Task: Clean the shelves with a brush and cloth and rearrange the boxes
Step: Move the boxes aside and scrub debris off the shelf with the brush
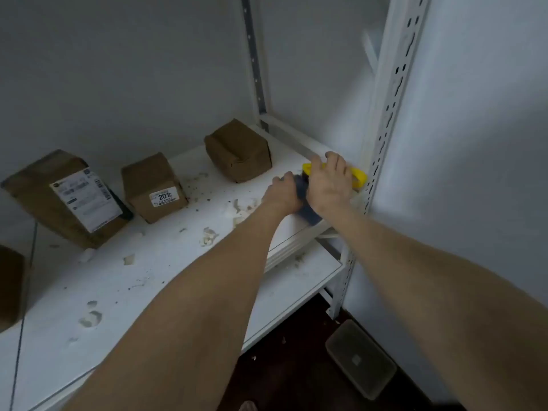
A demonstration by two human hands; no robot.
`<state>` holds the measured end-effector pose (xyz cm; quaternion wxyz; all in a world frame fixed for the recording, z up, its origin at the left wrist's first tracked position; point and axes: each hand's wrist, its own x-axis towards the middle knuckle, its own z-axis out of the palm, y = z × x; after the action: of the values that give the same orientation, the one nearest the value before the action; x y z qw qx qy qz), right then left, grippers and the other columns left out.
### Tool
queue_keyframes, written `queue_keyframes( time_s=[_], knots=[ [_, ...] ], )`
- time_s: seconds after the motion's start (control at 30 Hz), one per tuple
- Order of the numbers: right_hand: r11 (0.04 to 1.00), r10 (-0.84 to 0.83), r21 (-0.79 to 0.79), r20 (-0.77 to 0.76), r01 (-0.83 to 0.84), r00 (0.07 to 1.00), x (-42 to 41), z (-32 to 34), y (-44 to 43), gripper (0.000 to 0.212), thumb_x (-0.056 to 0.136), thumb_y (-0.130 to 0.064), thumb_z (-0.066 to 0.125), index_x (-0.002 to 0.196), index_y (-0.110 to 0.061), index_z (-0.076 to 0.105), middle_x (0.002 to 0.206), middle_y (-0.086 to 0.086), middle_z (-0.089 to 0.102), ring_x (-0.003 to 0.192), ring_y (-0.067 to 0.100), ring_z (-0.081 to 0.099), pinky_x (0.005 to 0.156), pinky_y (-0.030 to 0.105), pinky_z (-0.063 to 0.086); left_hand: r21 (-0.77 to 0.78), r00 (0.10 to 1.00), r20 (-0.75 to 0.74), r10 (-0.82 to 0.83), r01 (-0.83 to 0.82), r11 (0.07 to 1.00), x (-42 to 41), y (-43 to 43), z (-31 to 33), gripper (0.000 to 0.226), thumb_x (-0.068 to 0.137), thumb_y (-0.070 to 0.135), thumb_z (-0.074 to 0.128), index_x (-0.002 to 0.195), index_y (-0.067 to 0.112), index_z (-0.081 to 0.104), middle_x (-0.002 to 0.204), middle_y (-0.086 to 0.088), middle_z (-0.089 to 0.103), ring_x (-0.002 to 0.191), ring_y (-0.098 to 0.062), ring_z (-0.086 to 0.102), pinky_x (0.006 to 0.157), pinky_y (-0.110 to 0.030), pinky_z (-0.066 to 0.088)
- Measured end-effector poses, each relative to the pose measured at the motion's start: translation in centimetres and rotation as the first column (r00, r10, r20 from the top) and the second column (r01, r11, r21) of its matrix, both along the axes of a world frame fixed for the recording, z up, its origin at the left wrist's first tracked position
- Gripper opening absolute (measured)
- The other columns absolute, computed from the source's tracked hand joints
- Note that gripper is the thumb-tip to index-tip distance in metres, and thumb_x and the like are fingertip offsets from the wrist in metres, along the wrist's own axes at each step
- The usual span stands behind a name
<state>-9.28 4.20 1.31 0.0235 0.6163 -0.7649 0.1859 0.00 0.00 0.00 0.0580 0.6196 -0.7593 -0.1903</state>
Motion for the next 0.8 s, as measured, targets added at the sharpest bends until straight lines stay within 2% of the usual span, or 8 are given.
queue_keyframes(
  time_s=[0.1, 0.23, 0.3, 0.37, 0.5, 0.67, 0.8],
  knots=[
    [0.994, -0.053, 0.095, -0.063, 0.059, 0.997, -0.6, 0.1, -0.3, 0.074, 0.081, -0.015, 0.065, 0.145, -0.013, 0.027, 0.147, 0.018, 0.026, 0.139, 0.035, 0.02, 0.111, 0.044, 0.022, 0.096, 0.991, 0.122, -0.063, 0.051, 0.994, -0.8, -0.5, -0.4, 0.086, 0.076, 0.048, 0.068, 0.144, 0.017, 0.026, 0.143, -0.019, 0.034, 0.129, -0.036, 0.039, 0.105, -0.043, 0.04],
    [0.968, -0.114, 0.21, -0.126, 0.139, 0.986, -0.8, -0.2, -0.5, 0.086, 0.074, -0.021, 0.073, 0.145, -0.014, 0.024, 0.142, 0.018, 0.032, 0.132, 0.037, 0.03, 0.107, 0.051, 0.026, 0.142, 0.996, 0.09, -0.021, 0.008, 0.99, -1.3, -0.6, -1.1, 0.101, 0.072, 0.06, 0.067, 0.148, 0.014, 0.019, 0.151, -0.022, 0.022, 0.137, -0.037, 0.03, 0.111, -0.045, 0.034],
    [0.965, -0.135, 0.205, -0.153, 0.165, 0.979, -0.9, -0.3, -0.6, 0.081, 0.075, -0.023, 0.071, 0.144, -0.015, 0.027, 0.137, 0.018, 0.037, 0.127, 0.037, 0.034, 0.104, 0.051, 0.027, 0.143, 0.996, 0.079, 0.045, -0.056, 0.988, -1.3, -0.4, -1.6, 0.112, 0.071, 0.062, 0.067, 0.151, 0.015, 0.006, 0.155, -0.023, 0.009, 0.141, -0.038, 0.019, 0.114, -0.047, 0.028],
    [0.964, -0.145, 0.198, -0.163, 0.177, 0.976, -0.9, -0.3, -0.8, 0.075, 0.078, -0.022, 0.067, 0.142, -0.015, 0.031, 0.135, 0.018, 0.039, 0.125, 0.037, 0.036, 0.103, 0.049, 0.029, 0.147, 0.995, 0.07, 0.072, -0.082, 0.986, -1.4, -0.3, -1.9, 0.116, 0.071, 0.064, 0.067, 0.152, 0.018, -0.003, 0.155, -0.024, 0.004, 0.141, -0.04, 0.018, 0.112, -0.048, 0.028],
    [0.966, -0.152, 0.18, -0.178, 0.184, 0.972, -1.1, -0.1, -1.2, 0.057, 0.08, -0.018, 0.064, 0.133, -0.013, 0.043, 0.131, 0.017, 0.045, 0.121, 0.035, 0.038, 0.095, 0.042, 0.034, 0.117, 0.989, 0.118, 0.088, -0.102, 0.988, -1.4, 0.0, -2.5, 0.117, 0.068, 0.069, 0.066, 0.151, 0.021, -0.002, 0.151, -0.021, 0.015, 0.135, -0.038, 0.029, 0.106, -0.045, 0.032],
    [0.979, -0.145, 0.136, -0.039, 0.149, 0.989, -1.5, -0.7, -1.1, 0.044, 0.088, -0.011, 0.056, 0.13, -0.007, 0.045, 0.129, 0.017, 0.047, 0.12, 0.034, 0.042, 0.09, 0.039, 0.039, 0.093, 0.984, 0.128, 0.124, -0.137, 0.986, -1.5, -0.1, -2.4, 0.111, 0.066, 0.07, 0.066, 0.148, 0.021, 0.01, 0.145, -0.015, 0.026, 0.131, -0.031, 0.03, 0.104, -0.041, 0.033],
    [0.986, -0.12, 0.125, 0.112, 0.106, 0.986, -1.4, -1.2, -1.4, 0.044, 0.09, -0.014, 0.058, 0.131, -0.008, 0.044, 0.127, 0.015, 0.05, 0.113, 0.033, 0.052, 0.073, 0.034, 0.036, 0.091, 0.962, 0.042, 0.271, -0.274, 0.957, -1.1, 0.0, -2.4, 0.103, 0.068, 0.068, 0.066, 0.144, 0.018, 0.019, 0.14, -0.015, 0.031, 0.129, -0.033, 0.031, 0.103, -0.04, 0.033]
  ],
)
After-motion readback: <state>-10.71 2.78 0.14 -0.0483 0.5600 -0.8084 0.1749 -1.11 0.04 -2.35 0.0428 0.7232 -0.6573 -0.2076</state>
